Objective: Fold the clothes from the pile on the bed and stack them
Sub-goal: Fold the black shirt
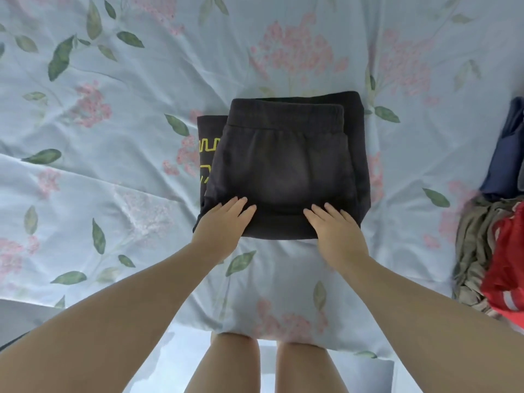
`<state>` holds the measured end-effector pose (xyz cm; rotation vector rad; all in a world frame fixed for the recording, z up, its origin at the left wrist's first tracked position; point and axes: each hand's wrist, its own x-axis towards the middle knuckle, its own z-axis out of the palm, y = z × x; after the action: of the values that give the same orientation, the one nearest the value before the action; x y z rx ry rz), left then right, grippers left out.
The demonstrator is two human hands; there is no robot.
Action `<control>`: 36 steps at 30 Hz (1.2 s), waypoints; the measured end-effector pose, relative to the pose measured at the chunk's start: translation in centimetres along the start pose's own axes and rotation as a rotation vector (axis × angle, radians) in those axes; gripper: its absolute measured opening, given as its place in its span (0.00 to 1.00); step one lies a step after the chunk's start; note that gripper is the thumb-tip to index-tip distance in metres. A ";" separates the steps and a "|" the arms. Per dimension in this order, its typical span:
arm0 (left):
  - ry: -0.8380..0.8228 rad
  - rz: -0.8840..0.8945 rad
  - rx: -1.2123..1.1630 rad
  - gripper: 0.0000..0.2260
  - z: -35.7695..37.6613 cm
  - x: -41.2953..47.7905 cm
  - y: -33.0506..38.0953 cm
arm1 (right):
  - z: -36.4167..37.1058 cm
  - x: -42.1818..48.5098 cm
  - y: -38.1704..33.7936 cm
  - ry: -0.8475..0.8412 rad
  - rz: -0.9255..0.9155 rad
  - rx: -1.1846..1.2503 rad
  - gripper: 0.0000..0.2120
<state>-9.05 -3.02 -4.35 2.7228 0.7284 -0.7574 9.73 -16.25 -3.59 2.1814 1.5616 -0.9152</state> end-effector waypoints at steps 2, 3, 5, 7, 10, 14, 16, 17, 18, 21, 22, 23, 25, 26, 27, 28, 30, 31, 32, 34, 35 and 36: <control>-0.188 -0.030 -0.112 0.23 -2.3 0.2 -0.5 | -1.9 -0.3 0.0 -0.099 0.059 0.149 0.26; -0.257 -0.036 -0.169 0.20 -3.7 0.3 -0.6 | -3.0 -0.5 0.1 -0.152 0.081 0.238 0.23; -0.433 0.002 -0.219 0.13 -6.5 0.1 -0.7 | -5.0 -1.2 0.4 -0.312 0.109 0.420 0.16; -0.639 0.026 -0.333 0.09 -8.8 -0.6 -1.1 | -7.2 -2.4 0.8 -0.486 0.117 0.598 0.10; -0.803 -0.051 -0.534 0.03 -11.7 -2.0 -2.0 | -10.5 -4.2 1.2 -0.655 0.074 0.647 0.05; -0.619 -0.107 -0.596 0.02 -13.4 -1.0 -3.4 | -12.5 -3.3 1.7 -0.435 0.087 0.633 0.04; -0.431 -0.152 -0.558 0.02 -13.6 0.5 -4.1 | -12.6 -1.6 2.0 -0.132 0.121 0.368 0.06; -0.331 -0.182 -0.505 0.04 -13.5 1.2 -4.3 | -12.6 -1.1 2.0 0.040 0.143 0.223 0.08; -0.232 -0.213 -0.428 0.07 -13.2 1.9 -4.4 | -12.3 -0.4 1.9 0.191 0.171 0.137 0.10; 0.105 -0.351 -0.232 0.12 -10.7 3.2 -4.2 | -10.5 1.3 1.7 0.344 0.300 0.138 0.21; 0.183 -0.432 -0.230 0.15 -9.5 3.2 -4.1 | -9.5 1.7 1.5 0.313 0.367 0.190 0.27; 0.221 -0.525 -0.270 0.19 -8.3 3.2 -3.9 | -8.3 1.9 1.3 0.271 0.444 0.260 0.33; 0.210 -0.710 -0.452 0.30 -5.6 2.9 -3.5 | -5.7 2.1 1.1 0.201 0.598 0.442 0.43; 0.194 -0.799 -0.584 0.35 -4.4 2.7 -3.3 | -4.4 2.2 1.0 0.183 0.669 0.571 0.47; 0.174 -0.879 -0.723 0.38 -3.3 2.5 -3.1 | -3.2 2.3 1.0 0.180 0.723 0.722 0.49; 0.145 -0.943 -0.830 0.39 -2.4 2.3 -3.0 | -2.3 2.5 1.0 0.189 0.754 0.860 0.50; 0.106 -0.997 -0.901 0.39 -0.8 2.1 -3.0 | -1.2 2.9 0.9 0.199 0.788 0.962 0.50; 0.113 -1.009 -0.940 0.38 -0.3 2.1 -3.0 | -1.0 3.0 0.9 0.202 0.799 0.946 0.49; 0.133 -1.020 -1.027 0.37 0.0 2.2 -3.1 | -1.0 3.1 0.8 0.206 0.803 0.935 0.48; 0.157 -1.016 -1.257 0.32 0.1 2.5 -3.1 | -1.2 3.2 0.8 0.224 0.785 0.984 0.46; 0.133 -1.008 -1.322 0.27 -0.1 2.6 -3.1 | -1.3 3.1 0.8 0.225 0.771 1.020 0.45; 0.093 -1.006 -1.360 0.23 -0.5 2.7 -3.0 | -1.6 2.9 0.8 0.214 0.759 1.049 0.43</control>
<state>-8.45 0.78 -5.62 1.0780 1.7761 -0.0793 11.55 -13.51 -4.39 3.2374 0.0817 -1.3962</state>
